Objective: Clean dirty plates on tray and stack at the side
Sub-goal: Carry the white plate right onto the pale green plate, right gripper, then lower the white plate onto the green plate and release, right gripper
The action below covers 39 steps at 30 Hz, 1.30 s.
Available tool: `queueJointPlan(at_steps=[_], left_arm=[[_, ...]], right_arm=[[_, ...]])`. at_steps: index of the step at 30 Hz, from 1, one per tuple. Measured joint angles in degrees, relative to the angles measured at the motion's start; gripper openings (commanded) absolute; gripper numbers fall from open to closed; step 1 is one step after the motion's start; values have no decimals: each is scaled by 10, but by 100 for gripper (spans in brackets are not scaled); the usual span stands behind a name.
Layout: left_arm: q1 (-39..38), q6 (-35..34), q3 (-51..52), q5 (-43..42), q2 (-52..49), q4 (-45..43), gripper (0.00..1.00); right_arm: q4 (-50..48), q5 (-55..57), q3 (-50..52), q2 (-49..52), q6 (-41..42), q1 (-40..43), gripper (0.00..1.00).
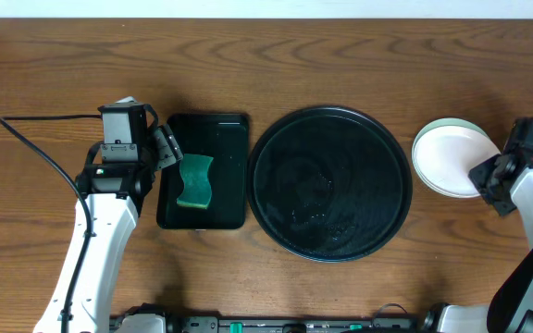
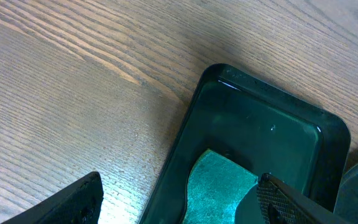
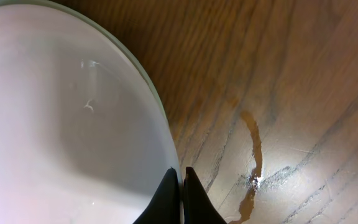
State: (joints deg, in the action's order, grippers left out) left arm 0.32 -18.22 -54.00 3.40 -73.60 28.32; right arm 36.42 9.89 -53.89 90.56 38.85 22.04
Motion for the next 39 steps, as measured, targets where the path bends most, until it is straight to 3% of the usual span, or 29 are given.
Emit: queueJointPlan(at_steps=[9, 12, 17, 19, 22, 26, 39], left_arm=[[0, 0, 0, 0, 0, 0, 80], [0, 0, 0, 0, 0, 0, 80], [0, 0, 0, 0, 0, 0, 80], [0, 0, 0, 0, 0, 0, 80], [0, 0, 0, 0, 0, 0, 80], [0, 0, 0, 0, 0, 0, 80], [0, 0, 0, 0, 0, 0, 80]], right_arm=[[-52, -7, 24, -1, 6, 0, 4], [-56, -12, 27, -1, 8, 0, 23], [-56, -16, 28, -1, 12, 0, 37], [-56, -21, 28, -1, 12, 0, 56], [-61, -42, 28, -1, 1, 0, 73], [-84, -117, 28, -1, -80, -3, 77], [-114, -256, 28, -1, -273, -81, 73]])
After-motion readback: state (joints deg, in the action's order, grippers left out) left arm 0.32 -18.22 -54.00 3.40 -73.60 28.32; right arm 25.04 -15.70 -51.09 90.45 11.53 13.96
